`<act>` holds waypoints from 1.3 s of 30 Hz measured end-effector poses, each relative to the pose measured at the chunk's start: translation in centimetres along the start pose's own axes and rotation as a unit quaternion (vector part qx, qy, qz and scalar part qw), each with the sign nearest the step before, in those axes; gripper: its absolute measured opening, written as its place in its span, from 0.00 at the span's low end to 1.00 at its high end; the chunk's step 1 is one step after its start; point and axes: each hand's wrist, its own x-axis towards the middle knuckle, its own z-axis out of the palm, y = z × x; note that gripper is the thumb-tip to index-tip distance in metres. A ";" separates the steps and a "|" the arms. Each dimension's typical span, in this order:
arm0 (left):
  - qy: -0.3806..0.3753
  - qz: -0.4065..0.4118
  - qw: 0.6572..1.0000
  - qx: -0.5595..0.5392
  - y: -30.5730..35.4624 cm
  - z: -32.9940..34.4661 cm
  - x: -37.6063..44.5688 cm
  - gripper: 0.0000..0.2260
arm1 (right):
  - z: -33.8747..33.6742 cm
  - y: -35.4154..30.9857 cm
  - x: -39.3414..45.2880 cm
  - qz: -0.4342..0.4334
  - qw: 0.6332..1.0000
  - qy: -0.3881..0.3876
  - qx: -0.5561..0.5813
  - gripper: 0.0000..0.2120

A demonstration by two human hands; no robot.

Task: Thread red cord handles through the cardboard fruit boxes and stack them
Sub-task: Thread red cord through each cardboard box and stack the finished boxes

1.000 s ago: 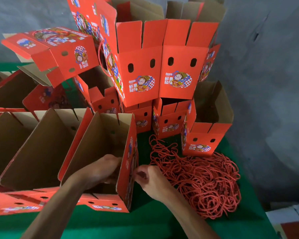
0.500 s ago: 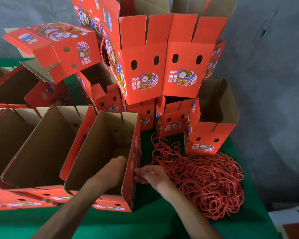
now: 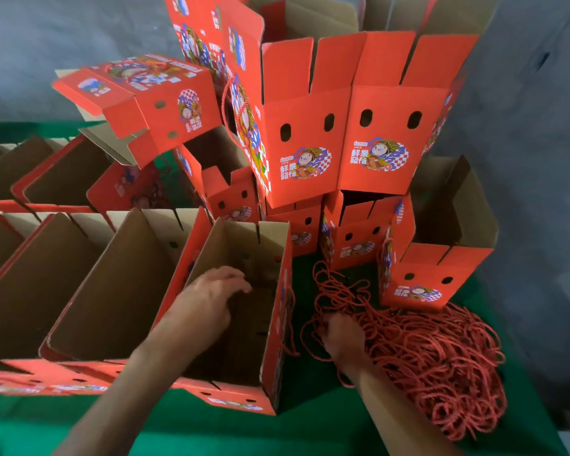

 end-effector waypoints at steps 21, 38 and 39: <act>-0.118 0.049 0.987 0.096 -2.7 -6.9 2.4 0.21 | -3.6 -1.8 -1.3 -0.026 0.906 0.022 0.421 0.17; 0.001 0.051 0.992 0.114 -2.1 -1.2 5.7 0.32 | -4.8 -4.3 -4.8 -0.026 0.891 -0.062 0.449 0.11; 0.012 0.041 0.993 0.108 -2.2 -1.0 6.2 0.34 | -5.0 -4.2 -5.2 -0.022 0.896 -0.071 0.438 0.11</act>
